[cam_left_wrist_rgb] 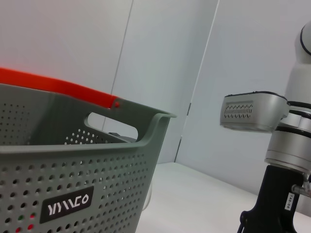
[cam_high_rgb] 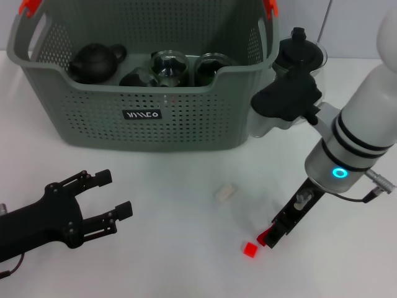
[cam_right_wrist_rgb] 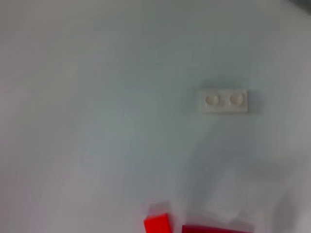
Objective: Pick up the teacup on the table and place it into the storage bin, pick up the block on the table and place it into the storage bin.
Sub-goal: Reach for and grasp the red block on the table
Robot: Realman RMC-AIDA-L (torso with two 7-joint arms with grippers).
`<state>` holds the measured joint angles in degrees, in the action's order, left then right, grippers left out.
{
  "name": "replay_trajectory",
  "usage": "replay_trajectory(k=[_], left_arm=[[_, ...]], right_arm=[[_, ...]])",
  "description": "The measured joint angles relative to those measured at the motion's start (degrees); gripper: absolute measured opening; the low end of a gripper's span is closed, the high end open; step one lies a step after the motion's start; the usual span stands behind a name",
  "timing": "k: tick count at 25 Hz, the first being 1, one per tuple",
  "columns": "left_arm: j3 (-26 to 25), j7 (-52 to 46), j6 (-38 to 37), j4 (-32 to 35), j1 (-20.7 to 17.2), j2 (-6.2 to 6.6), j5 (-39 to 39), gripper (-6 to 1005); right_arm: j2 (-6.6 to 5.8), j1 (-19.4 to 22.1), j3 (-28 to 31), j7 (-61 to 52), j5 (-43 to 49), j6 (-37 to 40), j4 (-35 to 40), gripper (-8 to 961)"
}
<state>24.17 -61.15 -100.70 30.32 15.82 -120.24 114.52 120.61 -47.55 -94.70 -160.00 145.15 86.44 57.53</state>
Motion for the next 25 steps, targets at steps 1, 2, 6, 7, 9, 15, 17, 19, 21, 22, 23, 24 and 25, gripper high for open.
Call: replay_trajectory(k=[1, 2, 6, 7, 9, 15, 17, 19, 21, 22, 23, 24, 25], left_arm=[[0.00, 0.01, 0.00, 0.00, 0.00, 0.00, 0.00, 843], [0.00, 0.01, 0.02, 0.00, 0.00, 0.00, 0.00, 843], [0.00, -0.01, 0.08, 0.00, 0.00, 0.00, 0.00, 844], [0.00, -0.06, 0.08, 0.00, 0.00, 0.00, 0.00, 844], [0.00, -0.10, 0.08, 0.00, 0.00, 0.00, 0.00, 844], [0.00, -0.11, 0.08, 0.00, 0.00, 0.00, 0.00, 843], [0.00, -0.11, 0.08, 0.00, 0.00, 0.00, 0.00, 843], [0.00, -0.11, 0.07, 0.00, 0.00, 0.00, 0.00, 843], [0.00, -0.11, 0.07, 0.00, 0.00, 0.00, 0.00, 843], [0.00, -0.12, 0.07, 0.01, 0.00, 0.00, 0.00, 843], [0.00, -0.12, 0.06, 0.00, 0.00, 0.00, 0.00, 844], [0.00, -0.11, 0.07, 0.00, -0.02, 0.00, 0.00, 844], [0.00, -0.11, 0.06, 0.00, -0.04, 0.00, 0.00, 844]], right_arm=[[0.01, -0.17, -0.60, -0.41, 0.01, -0.28, 0.00, 775], [0.01, -0.31, -1.18, -0.75, 0.02, -0.57, 0.00, 775], [0.14, -0.82, -3.22, -1.39, 0.03, -1.12, 0.00, 776], [0.19, -0.93, -3.72, -1.60, 0.02, -1.15, 0.00, 775], [0.23, -1.13, -4.61, -2.07, -0.09, -1.22, 0.00, 775], [0.24, -1.19, -6.22, -3.20, -0.17, -1.48, 0.43, 775], [0.24, -1.23, -6.91, -3.59, -0.10, -1.79, 0.46, 776], [0.24, -1.24, -7.26, -3.81, -0.09, -2.14, 0.47, 776], [0.24, -1.24, -7.30, -4.06, -0.07, -2.41, 0.47, 776], [0.24, -1.24, -7.31, -4.17, -0.07, -2.53, 0.48, 776], [0.24, -1.24, -7.32, -4.32, -0.06, -2.73, 0.47, 776], [0.24, -1.24, -7.37, -4.45, -0.04, -2.96, 0.37, 776], [0.24, -1.23, -7.48, -4.59, -0.02, -3.14, 0.22, 776]])
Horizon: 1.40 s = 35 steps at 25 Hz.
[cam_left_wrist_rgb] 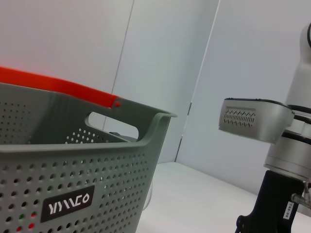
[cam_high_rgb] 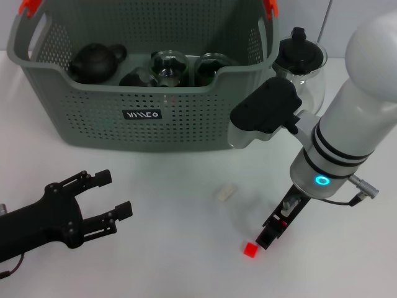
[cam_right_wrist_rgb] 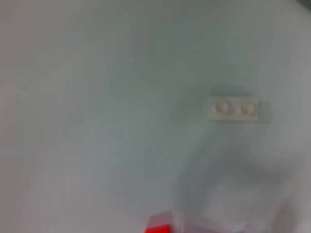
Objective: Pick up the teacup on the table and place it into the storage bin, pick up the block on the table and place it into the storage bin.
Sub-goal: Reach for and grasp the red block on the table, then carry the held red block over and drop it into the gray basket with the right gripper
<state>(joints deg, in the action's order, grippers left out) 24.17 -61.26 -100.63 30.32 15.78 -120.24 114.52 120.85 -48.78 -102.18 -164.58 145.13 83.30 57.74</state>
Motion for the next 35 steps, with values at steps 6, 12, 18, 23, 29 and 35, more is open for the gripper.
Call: replay_trajectory(k=[6, 12, 18, 23, 29, 35], left_arm=[[0.00, 0.00, 0.09, -0.08, -0.26, 0.00, 0.00, 844], [0.00, 0.00, 0.27, -0.09, -0.59, 0.00, 0.00, 843], [0.00, 0.00, 0.33, -0.09, -0.74, 0.00, 0.00, 844], [0.00, 0.00, 0.36, -0.09, -0.75, 0.00, 0.00, 844], [0.00, 0.00, 0.36, -0.09, -0.75, 0.00, 0.00, 844], [0.00, 0.00, 0.36, -0.09, -0.75, 0.00, 0.00, 843]], right_arm=[[-0.18, 0.02, -0.76, -1.09, 0.37, -0.53, -0.25, 776], [-0.20, 0.47, -0.80, -2.62, 2.97, -0.10, 0.64, 775], [-0.04, 0.80, -1.09, -2.34, 2.66, 0.20, 1.69, 770], [0.00, 1.15, -1.55, -2.15, 2.56, 0.20, 2.02, 763], [0.00, 1.31, -2.88, -2.22, 2.84, -0.30, 2.02, 755], [0.00, 1.32, -3.60, -2.54, 2.92, -0.43, 2.35, 747]])
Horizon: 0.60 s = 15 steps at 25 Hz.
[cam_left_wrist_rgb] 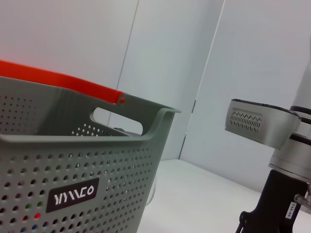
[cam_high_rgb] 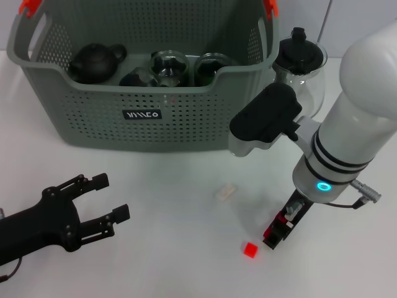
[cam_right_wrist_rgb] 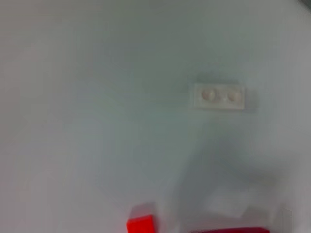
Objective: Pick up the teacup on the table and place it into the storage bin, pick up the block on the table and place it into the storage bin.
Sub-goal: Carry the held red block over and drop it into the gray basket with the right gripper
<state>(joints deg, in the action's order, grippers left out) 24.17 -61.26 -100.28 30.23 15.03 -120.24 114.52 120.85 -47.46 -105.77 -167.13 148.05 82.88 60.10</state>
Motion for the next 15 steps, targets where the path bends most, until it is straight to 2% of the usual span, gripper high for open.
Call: replay_trajectory(k=[9, 11, 15], left_arm=[[0.00, 0.00, 0.00, 0.00, 0.00, 0.00, 0.00, 844], [-0.01, 0.00, -0.01, 0.01, 0.02, 0.00, 0.01, 844], [0.00, -0.01, -0.07, 0.00, 0.27, 0.00, 0.00, 844]], right_arm=[[-0.28, 1.24, -1.29, 0.06, 0.04, 1.29, 4.31, 694], [-0.49, 2.47, -0.77, -0.02, 0.13, 2.44, 7.80, 694], [-0.62, 6.05, 3.64, 0.31, 2.23, 7.49, 20.16, 693]])
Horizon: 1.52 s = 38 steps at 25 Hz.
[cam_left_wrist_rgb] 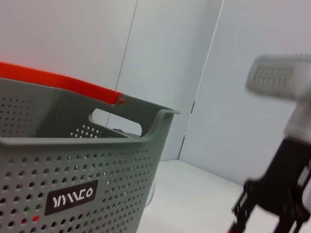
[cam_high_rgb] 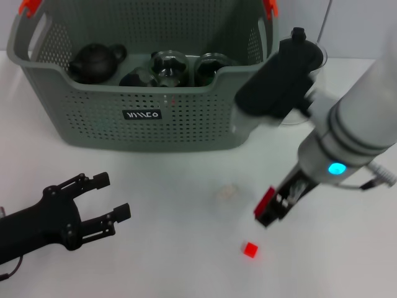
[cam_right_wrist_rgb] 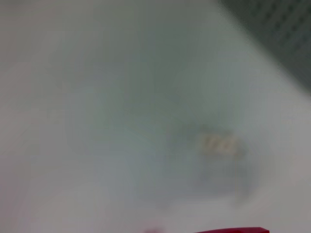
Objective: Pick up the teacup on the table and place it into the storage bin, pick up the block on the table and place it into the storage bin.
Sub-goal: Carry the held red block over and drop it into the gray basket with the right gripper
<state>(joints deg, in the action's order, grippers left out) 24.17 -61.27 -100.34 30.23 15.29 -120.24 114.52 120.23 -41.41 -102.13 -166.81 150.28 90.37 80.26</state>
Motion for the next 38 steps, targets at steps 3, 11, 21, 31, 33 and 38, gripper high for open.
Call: replay_trajectory(k=[3, 11, 21, 31, 33, 38], left_arm=[[0.00, -0.02, 0.00, 0.00, 0.15, 0.01, -0.14, 844], [-0.84, -0.06, -0.18, 0.00, 0.22, 0.09, -0.31, 844], [-1.33, -0.08, -0.47, -0.03, 0.01, 0.00, -0.43, 843], [-1.32, -0.08, -0.46, -0.57, -0.01, -0.08, -0.56, 843], [-1.31, -0.08, -0.47, -0.62, 0.00, -0.09, -0.56, 843], [-1.32, -0.08, -0.50, -0.69, -0.01, -0.09, -0.60, 843]], right_arm=[[-0.05, 1.67, 3.92, 0.76, 0.61, 3.93, 8.32, 693], [0.00, -1.83, 18.33, 6.62, -7.51, 8.20, 20.65, 694], [0.08, -7.89, 22.97, 12.56, -9.63, -10.17, 14.62, 694], [-0.12, -23.57, 23.27, 17.67, -8.10, -36.20, -23.98, 690], [-0.20, -27.43, 23.69, 19.45, -8.07, -41.07, -33.87, 689], [0.03, -31.84, 23.91, 22.30, -8.07, -47.65, -45.52, 687]])
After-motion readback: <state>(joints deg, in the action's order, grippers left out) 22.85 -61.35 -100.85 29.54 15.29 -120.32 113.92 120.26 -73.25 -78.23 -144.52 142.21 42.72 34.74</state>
